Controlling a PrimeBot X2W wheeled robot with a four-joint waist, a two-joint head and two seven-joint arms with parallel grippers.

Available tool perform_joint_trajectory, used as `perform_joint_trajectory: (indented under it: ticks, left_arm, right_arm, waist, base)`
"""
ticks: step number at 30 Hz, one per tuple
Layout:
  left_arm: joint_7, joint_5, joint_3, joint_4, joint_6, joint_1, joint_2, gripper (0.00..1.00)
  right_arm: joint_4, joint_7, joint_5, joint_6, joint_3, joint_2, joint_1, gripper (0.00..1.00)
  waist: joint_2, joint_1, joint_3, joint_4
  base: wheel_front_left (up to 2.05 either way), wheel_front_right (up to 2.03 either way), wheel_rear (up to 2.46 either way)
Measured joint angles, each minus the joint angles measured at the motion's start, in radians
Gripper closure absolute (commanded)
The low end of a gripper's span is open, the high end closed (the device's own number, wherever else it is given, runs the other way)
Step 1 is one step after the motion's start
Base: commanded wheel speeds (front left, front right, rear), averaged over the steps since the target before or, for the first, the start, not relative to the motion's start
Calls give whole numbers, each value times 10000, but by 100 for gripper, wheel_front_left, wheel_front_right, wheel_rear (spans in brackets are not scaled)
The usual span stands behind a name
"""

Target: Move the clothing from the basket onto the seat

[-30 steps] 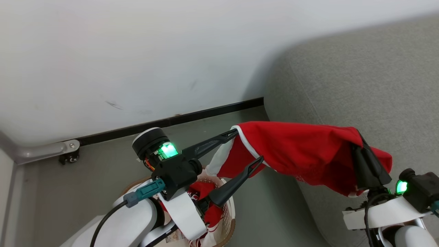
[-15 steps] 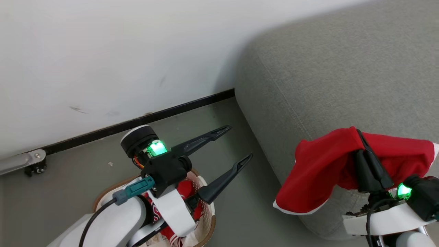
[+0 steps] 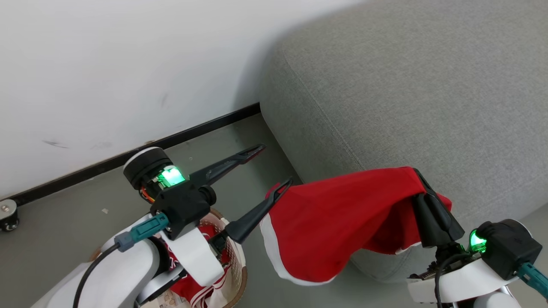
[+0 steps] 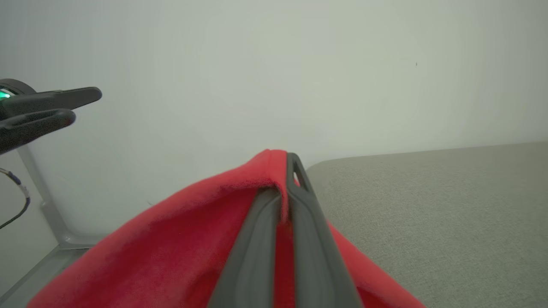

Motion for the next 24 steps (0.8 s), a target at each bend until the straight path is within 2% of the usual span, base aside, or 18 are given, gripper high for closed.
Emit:
perform_joint_trajectory:
  ticks: [11,24]
  left_arm:
    - [174,69,318,-499,322,78,464,0]
    - [383,73,514,-1204,525,321,968,0]
  right_arm:
    - [330,0,10,0,75,12,-667,100]
    - [769,0,29,0,-462,10,-2316,100]
  waist:
    - [0,-1,384,-477]
    - [0,0,982,-439]
  base:
    - [0,0,0]
    - [0,0,0]
